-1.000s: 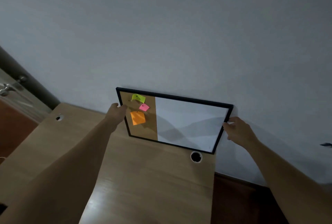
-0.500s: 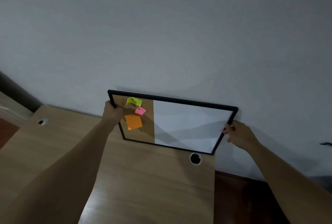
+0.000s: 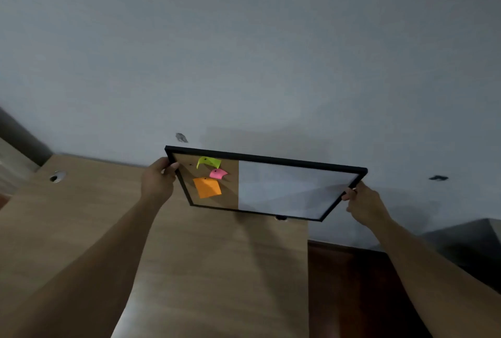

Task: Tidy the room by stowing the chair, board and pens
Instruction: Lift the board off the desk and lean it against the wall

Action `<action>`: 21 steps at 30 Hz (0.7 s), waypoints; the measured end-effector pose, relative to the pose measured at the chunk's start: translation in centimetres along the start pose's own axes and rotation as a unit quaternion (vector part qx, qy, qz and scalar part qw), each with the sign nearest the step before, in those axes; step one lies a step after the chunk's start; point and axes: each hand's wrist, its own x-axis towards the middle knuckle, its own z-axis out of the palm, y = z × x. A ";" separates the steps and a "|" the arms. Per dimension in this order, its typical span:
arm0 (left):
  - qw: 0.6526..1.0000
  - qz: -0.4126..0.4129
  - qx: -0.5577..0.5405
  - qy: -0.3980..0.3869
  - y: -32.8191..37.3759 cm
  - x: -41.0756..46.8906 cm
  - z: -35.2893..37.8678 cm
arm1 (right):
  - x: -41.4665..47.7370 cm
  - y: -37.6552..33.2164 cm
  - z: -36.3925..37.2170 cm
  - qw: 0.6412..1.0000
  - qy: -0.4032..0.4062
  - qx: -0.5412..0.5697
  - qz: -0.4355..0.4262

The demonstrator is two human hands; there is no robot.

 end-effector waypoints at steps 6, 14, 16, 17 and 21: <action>0.997 0.058 -0.003 -0.048 3.0 -3.8 2.7 | -7.7 4.3 -4.5 0.996 0.075 -0.030 0.027; 0.985 0.084 -0.011 -0.147 4.5 -6.0 10.8 | -16.2 11.7 -11.9 0.981 0.165 -0.037 0.090; 0.984 0.079 -0.025 -0.156 6.6 -7.8 12.6 | -17.0 14.2 -14.5 0.977 0.182 -0.049 0.100; 0.984 0.081 -0.029 -0.155 7.9 -9.0 13.5 | -17.1 15.4 -15.8 0.976 0.186 -0.049 0.102; 0.982 0.117 -0.031 -0.146 14.4 -14.8 16.3 | -17.2 19.6 -21.2 0.979 0.187 0.010 0.085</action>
